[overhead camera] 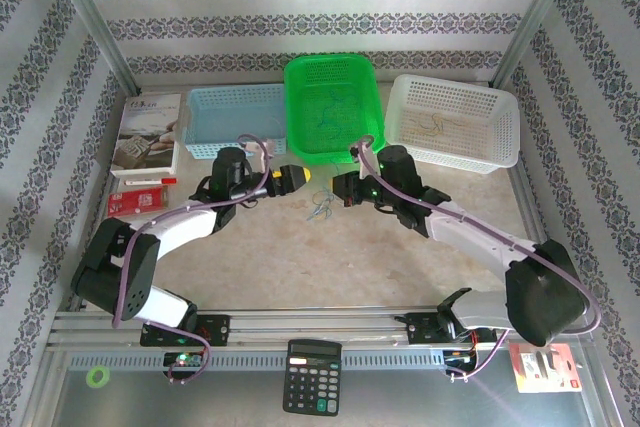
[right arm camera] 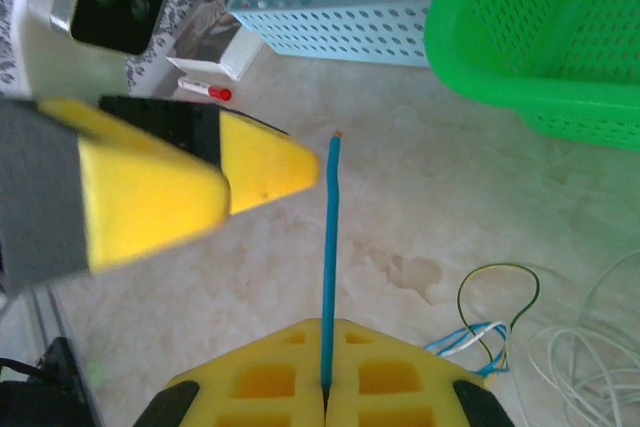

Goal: Untangle the cables

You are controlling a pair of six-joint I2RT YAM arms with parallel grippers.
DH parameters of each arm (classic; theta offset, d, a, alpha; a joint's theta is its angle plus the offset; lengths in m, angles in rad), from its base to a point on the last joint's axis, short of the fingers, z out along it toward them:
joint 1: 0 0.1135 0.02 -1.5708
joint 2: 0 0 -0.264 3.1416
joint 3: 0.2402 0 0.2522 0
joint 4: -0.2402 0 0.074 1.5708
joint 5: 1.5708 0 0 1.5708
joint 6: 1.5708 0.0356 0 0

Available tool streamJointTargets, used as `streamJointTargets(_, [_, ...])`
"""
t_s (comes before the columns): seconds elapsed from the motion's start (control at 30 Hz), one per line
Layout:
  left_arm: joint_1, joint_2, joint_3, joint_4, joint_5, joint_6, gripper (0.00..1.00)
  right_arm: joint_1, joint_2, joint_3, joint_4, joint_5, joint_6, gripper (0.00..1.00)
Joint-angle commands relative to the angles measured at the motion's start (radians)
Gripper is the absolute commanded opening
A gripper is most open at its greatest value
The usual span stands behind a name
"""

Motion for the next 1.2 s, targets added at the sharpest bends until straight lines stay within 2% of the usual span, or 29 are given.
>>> streamJointTargets(0.0, [-0.052,-0.012,-0.002,0.023,-0.026,0.176,0.9,-0.01,-0.043,0.023,0.022,-0.033,0.04,0.0])
streamJointTargets(0.27, [-0.134,0.019,0.063,-0.018,-0.091,0.305,0.9,-0.003,-0.107,0.071,0.001,-0.049,0.078,0.0])
streamJointTargets(0.73, [-0.173,0.139,0.13,0.097,-0.161,0.299,0.89,0.046,-0.167,0.146,-0.012,-0.052,0.124,0.0])
streamJointTargets(0.8, [-0.179,0.162,0.129,0.12,-0.15,0.288,0.82,0.05,-0.172,0.16,-0.007,-0.052,0.134,0.0])
streamJointTargets(0.93, [-0.184,0.208,0.108,0.176,-0.136,0.25,0.57,0.05,-0.174,0.191,0.007,-0.06,0.161,0.0])
streamJointTargets(1.17, [-0.184,0.248,0.05,0.247,-0.127,0.209,0.33,0.039,-0.177,0.257,0.014,-0.068,0.193,0.0])
